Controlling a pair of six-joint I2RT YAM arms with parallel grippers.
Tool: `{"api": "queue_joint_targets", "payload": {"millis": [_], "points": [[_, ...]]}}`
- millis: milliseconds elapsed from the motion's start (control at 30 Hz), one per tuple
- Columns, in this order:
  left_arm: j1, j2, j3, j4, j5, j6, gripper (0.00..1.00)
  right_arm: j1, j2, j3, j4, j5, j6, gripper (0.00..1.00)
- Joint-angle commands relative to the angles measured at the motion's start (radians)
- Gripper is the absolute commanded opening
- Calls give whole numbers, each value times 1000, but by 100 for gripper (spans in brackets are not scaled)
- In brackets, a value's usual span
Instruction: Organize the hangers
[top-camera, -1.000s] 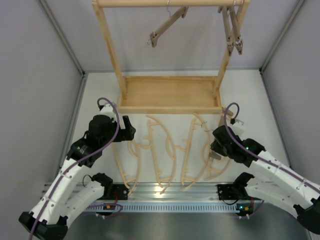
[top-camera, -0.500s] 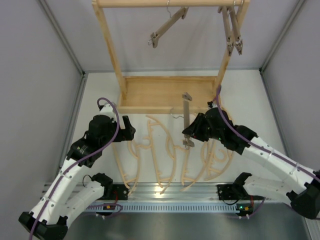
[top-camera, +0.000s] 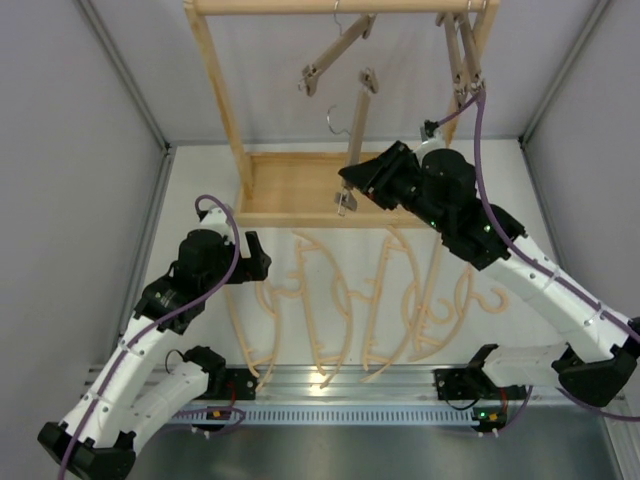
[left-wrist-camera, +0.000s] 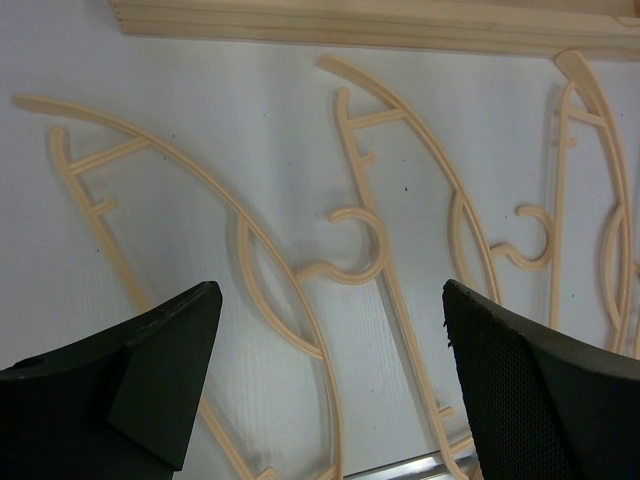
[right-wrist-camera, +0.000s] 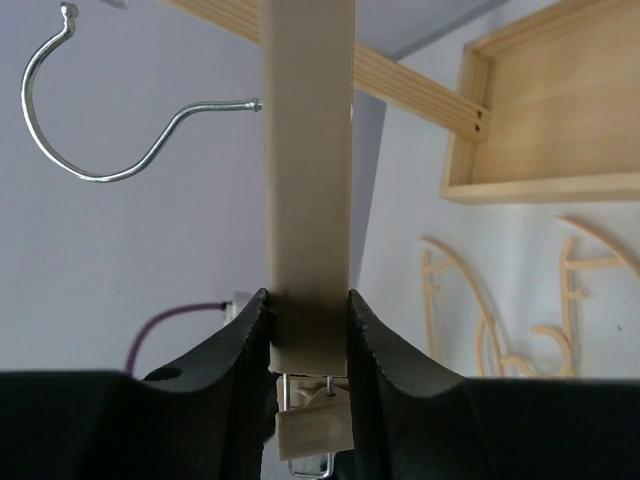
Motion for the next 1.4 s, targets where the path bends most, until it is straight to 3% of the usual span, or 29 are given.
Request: {"api": "queue_joint_targets", "payload": {"millis": [0, 500, 1367], "points": [[-6, -2, -5, 43, -11, -2, 96, -44, 77, 142, 101, 18, 15, 0], [-14, -7, -5, 43, -11, -2, 96, -326, 286, 395, 192, -272, 192, 0], [-23, 3, -5, 44, -19, -2, 96, -435, 495, 671, 171, -372, 288, 0]]}}
